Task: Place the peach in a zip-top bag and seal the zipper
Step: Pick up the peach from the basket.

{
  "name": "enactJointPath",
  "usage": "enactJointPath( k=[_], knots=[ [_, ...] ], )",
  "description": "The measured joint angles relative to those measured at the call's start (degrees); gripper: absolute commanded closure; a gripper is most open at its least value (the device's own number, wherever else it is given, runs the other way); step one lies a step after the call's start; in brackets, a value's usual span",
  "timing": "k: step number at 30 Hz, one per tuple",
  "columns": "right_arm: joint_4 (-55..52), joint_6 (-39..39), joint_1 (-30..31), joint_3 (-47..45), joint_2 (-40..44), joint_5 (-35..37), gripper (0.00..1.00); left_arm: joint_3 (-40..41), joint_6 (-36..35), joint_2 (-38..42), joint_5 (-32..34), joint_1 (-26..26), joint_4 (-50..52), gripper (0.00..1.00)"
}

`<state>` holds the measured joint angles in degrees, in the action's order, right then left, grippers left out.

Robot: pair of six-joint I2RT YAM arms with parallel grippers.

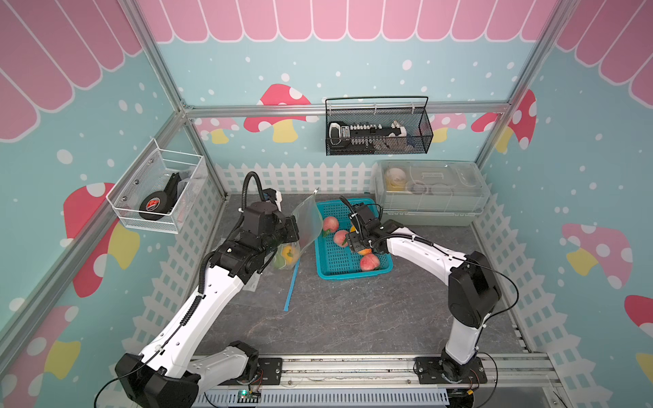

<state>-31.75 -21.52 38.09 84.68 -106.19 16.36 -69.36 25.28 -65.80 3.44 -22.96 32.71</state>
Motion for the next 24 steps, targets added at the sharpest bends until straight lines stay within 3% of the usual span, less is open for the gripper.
enactJointPath(
  k=[24],
  knots=[
    [-3.0, -2.7, -2.1, 4.4, -10.4, 0.7, 0.28, 0.3, 0.0, 0.0, 0.0, 0.0, -0.1, 1.0]
  ],
)
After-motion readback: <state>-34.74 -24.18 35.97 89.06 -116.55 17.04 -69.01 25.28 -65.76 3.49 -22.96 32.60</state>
